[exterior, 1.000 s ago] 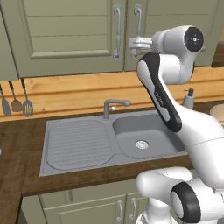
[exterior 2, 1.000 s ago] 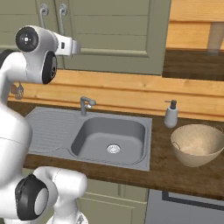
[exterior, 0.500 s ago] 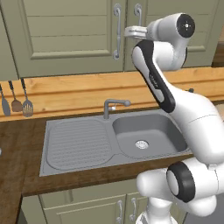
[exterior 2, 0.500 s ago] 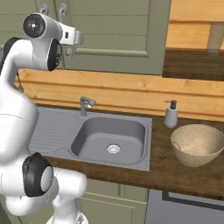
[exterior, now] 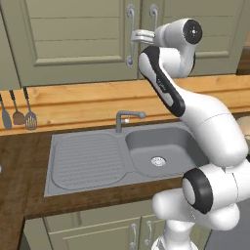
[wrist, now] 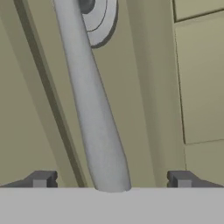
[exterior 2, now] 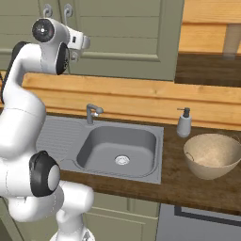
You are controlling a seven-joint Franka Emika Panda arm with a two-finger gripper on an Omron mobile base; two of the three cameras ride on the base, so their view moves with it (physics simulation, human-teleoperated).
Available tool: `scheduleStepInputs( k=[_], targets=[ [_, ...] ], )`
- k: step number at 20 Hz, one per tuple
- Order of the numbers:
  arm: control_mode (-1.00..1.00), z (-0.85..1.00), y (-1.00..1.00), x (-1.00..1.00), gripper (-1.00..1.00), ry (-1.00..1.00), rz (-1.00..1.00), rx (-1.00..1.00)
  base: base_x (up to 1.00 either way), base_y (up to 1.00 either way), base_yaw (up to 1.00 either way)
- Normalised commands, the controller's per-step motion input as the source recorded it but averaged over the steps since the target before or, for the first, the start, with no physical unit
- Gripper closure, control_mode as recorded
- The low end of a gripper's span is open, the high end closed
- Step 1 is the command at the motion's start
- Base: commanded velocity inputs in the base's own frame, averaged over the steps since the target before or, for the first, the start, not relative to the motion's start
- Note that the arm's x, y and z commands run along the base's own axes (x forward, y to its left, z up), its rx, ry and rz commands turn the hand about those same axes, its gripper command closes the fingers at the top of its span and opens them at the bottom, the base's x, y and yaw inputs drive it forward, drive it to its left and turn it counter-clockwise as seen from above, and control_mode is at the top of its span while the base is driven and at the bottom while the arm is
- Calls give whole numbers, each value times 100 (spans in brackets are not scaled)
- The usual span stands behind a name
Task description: Open the cabinet, pick up the bread from the cabinet and place it in the basket. Then move the basket to the dining counter.
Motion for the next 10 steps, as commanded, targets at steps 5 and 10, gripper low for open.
scheduleStepInputs(
  k=[5,10],
  targets=[
    [-100,-11,0,69,-100,-3,0,3,0,0,0],
    [-100,-8,0,54,100,-3,0,1,0,0,0]
  ],
)
